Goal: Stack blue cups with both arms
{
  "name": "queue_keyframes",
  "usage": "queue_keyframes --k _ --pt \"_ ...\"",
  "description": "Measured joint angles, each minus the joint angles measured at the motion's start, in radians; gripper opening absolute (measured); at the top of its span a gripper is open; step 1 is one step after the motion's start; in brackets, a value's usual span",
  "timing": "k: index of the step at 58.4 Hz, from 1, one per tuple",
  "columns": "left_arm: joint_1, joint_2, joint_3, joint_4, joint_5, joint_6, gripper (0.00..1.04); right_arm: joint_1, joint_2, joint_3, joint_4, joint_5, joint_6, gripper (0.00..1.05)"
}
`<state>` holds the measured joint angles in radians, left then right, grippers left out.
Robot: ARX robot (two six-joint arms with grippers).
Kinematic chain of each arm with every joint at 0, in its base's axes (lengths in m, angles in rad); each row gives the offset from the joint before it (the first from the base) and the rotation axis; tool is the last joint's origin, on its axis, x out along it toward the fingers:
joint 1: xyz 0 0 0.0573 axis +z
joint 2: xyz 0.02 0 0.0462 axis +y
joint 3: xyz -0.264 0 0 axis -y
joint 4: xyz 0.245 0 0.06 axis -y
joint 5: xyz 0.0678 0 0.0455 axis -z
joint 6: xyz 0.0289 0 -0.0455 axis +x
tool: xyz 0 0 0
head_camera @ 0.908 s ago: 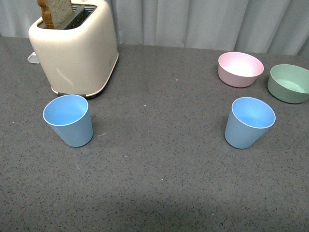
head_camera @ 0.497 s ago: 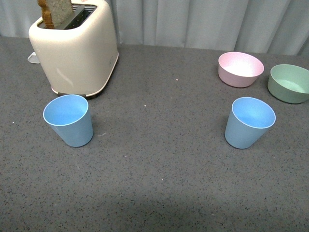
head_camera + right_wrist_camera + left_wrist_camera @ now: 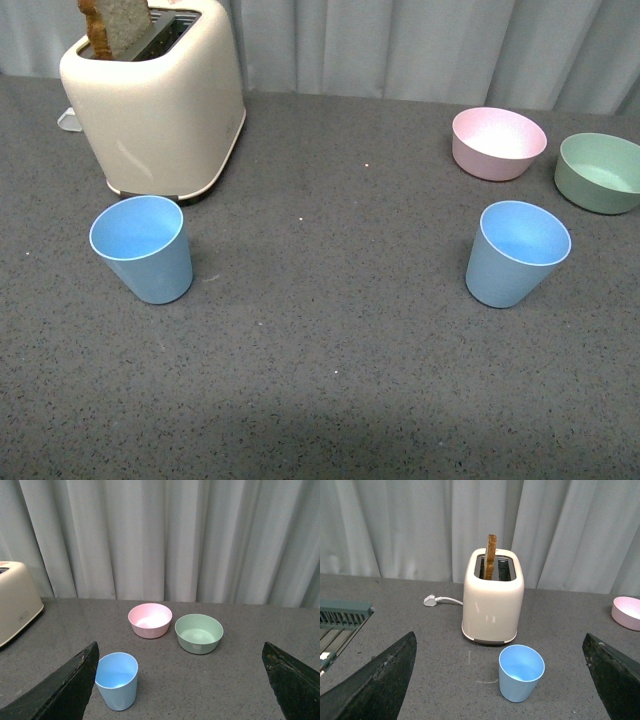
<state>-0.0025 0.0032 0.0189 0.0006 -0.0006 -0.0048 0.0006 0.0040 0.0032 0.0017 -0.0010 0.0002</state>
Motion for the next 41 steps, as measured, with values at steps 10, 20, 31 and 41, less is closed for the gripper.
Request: queue_keyframes --k 10,20,31,41 --pt "0.0 0.0 0.0 0.0 0.0 0.0 0.98 0.0 0.0 0.0 0.0 0.0 0.0 0.95" --pt "0.0 0.0 0.0 0.0 0.0 0.0 0.98 0.0 0.0 0.0 0.0 0.0 0.0 0.95" --pt "0.0 0.0 0.0 0.0 0.0 0.0 0.98 0.0 0.0 0.0 0.0 0.0 0.0 0.95" --pt "0.0 0.0 0.0 0.0 0.0 0.0 0.98 0.0 0.0 0.0 0.0 0.0 0.0 0.95"
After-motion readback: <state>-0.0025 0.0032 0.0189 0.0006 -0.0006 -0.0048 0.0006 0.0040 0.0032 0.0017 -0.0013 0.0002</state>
